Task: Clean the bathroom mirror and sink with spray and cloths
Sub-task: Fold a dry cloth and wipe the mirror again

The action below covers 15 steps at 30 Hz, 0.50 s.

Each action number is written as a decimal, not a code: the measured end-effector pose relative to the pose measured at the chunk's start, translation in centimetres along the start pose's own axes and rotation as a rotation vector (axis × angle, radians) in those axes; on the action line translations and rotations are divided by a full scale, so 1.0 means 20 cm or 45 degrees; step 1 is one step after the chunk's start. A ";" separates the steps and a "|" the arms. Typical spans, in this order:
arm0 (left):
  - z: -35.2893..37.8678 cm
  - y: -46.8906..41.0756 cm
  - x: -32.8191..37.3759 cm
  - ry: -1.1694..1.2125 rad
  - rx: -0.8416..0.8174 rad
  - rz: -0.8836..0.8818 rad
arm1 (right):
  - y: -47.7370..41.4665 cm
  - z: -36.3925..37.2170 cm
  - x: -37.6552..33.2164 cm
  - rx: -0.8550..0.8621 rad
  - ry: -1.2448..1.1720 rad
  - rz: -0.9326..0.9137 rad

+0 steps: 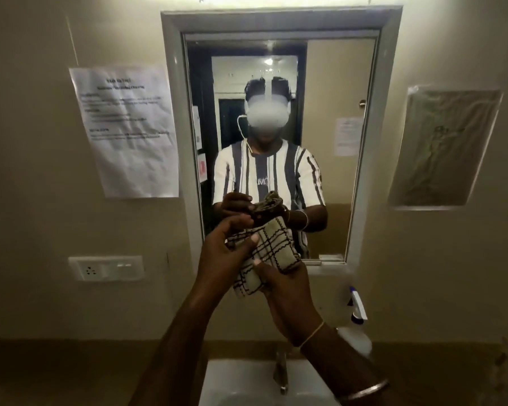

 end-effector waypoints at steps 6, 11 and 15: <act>-0.09 -0.13 0.27 0.059 0.141 0.200 | -0.17 0.25 -0.30 0.213 0.173 -0.361; -0.16 -0.23 0.44 0.138 0.152 0.249 | -0.33 0.44 -0.69 0.379 0.512 -0.852; -0.24 -0.28 0.49 0.216 0.177 0.268 | -0.54 0.54 -0.89 0.515 1.093 -1.234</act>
Point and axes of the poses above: each hand's wrist, its own y-axis away from the middle knuckle, its own z-axis out of the palm, x = y × z, the point moved 5 cm from there along -y, towards the middle knuckle, and after that the axes turned 11 degrees about -x, right-handed, at the moved point
